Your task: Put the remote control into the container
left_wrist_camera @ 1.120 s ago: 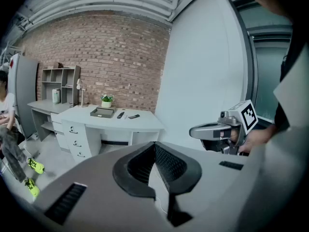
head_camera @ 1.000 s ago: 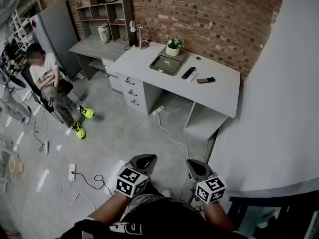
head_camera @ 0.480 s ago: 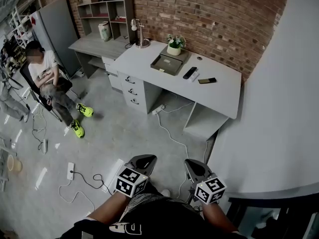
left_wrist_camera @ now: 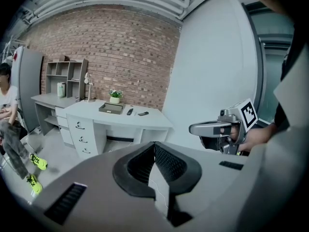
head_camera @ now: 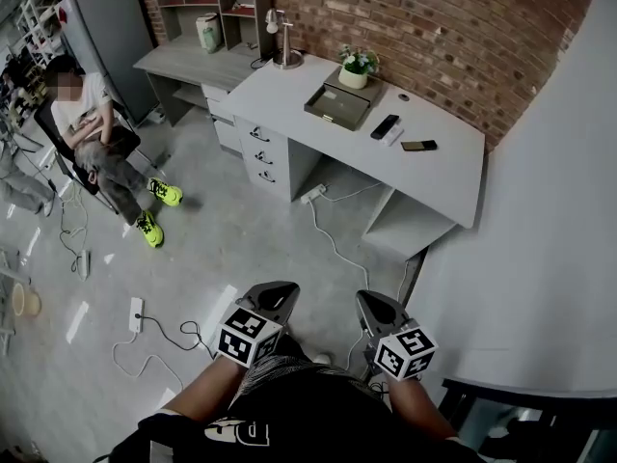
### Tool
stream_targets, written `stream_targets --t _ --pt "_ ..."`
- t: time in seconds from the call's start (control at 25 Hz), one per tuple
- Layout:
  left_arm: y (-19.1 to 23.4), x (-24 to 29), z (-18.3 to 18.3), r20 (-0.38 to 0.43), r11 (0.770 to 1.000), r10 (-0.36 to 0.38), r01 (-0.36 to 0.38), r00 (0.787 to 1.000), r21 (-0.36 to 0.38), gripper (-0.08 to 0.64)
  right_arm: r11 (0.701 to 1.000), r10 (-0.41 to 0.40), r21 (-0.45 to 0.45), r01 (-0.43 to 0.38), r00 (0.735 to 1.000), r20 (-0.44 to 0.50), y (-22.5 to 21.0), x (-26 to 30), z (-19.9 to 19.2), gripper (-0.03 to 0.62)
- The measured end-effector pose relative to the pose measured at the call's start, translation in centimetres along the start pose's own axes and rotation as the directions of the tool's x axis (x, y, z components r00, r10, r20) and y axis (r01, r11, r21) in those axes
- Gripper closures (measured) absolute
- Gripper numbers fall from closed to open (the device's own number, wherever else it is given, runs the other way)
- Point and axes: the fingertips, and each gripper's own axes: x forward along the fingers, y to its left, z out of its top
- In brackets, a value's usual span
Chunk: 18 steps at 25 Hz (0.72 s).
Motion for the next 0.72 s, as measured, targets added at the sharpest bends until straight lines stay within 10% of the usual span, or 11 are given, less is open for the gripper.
stream_targets --t 0.72 --pt "19.2 1.9 5.8 -0.023 0.999 -0.001 0.000 1.000 -0.050 0.552 0.994 -0.093 0.053 0.098 0.991 -0.100 -2.7 16.2 7.1 0.584"
